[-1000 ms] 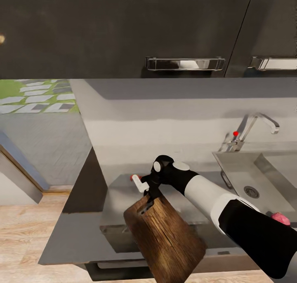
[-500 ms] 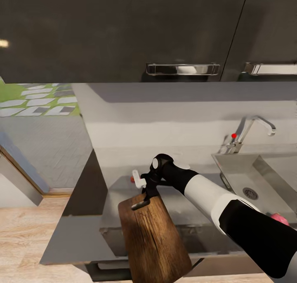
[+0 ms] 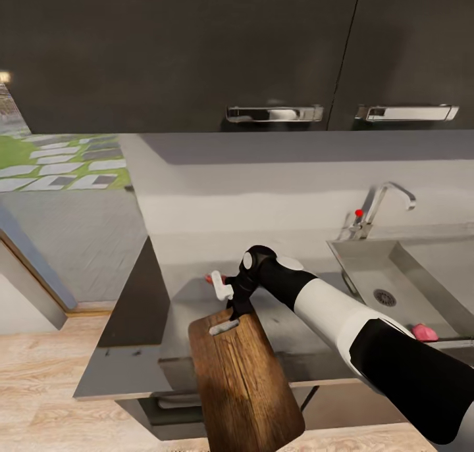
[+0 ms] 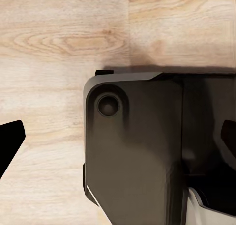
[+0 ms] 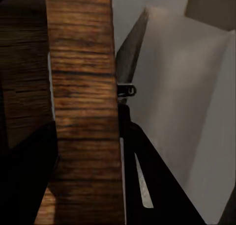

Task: In the kitchen, take the Vidalia onion out of the sink, dice it on the chopping board with the paring knife, put the diced onion into the bowl on the countertop, then place both the paring knife and the chopping board into the sink.

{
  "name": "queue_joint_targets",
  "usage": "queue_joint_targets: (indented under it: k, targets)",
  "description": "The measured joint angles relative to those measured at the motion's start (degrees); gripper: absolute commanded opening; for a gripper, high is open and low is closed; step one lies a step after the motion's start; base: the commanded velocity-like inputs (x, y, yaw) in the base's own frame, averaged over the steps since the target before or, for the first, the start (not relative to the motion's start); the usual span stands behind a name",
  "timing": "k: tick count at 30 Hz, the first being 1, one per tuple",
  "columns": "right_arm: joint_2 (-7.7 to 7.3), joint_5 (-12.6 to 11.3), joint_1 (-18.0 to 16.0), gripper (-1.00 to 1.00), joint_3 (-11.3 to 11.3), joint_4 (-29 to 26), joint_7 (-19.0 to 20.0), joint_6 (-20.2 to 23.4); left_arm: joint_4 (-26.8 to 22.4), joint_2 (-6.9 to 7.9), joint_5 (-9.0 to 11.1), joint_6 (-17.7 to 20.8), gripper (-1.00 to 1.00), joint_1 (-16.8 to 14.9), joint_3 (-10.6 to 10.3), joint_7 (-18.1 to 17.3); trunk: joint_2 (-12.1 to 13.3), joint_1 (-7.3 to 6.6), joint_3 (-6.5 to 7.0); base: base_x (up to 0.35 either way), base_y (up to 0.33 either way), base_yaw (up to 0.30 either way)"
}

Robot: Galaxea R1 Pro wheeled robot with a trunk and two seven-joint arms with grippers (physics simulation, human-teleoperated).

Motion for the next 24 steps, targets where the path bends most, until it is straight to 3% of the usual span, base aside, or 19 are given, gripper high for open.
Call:
queue_joint_targets:
  k: [6, 8, 10, 13, 17, 21, 24]
  targets:
    - [-0.02, -0.5, 0.0, -1.00, 0.2, -1.8, -0.5, 5.0, 0.0, 0.00, 0.0, 0.0, 1.00, 0.0, 0.0, 0.0, 0.0, 0.00, 0.54, -0.160, 0.000, -0.148]
    - [-0.01, 0.1, 0.0, -1.00, -0.9, -3.1, -1.0, 6.7, 0.0, 0.00, 0.0, 0.0, 1.00, 0.0, 0.0, 0.0, 0.0, 0.00, 0.72, -0.160, 0.000, -0.172]
    - [0.00, 0.3, -0.1, -1.00, -4.0, -3.9, -1.4, 8.5, 0.0, 0.00, 0.0, 0.0, 1.00, 0.0, 0.0, 0.0, 0.0, 0.00, 0.90, -0.159, 0.000, -0.181]
    - [-0.01, -0.1, 0.0, -1.00, -11.0, -4.8, -2.7, 10.6, 0.0, 0.00, 0.0, 0.0, 1.00, 0.0, 0.0, 0.0, 0.0, 0.00, 1.16, -0.147, 0.000, -0.190]
    - [-0.01, 0.5, 0.0, -1.00, -16.2, -6.2, -5.1, 14.0, 0.0, 0.00, 0.0, 0.0, 1.00, 0.0, 0.0, 0.0, 0.0, -0.01, 1.46, -0.080, 0.000, -0.145]
    - [-0.03, 0.2, -0.1, -1.00, -18.4, -6.9, -9.4, 17.7, 0.0, 0.00, 0.0, 0.0, 1.00, 0.0, 0.0, 0.0, 0.0, -0.01, 1.54, -0.013, 0.000, -0.027]
    - [-0.03, 0.5, -0.1, -1.00, -18.6, -7.0, -12.6, 21.9, 0.0, 0.00, 0.0, 0.0, 1.00, 0.0, 0.0, 0.0, 0.0, -0.01, 1.55, -0.002, 0.000, -0.004]
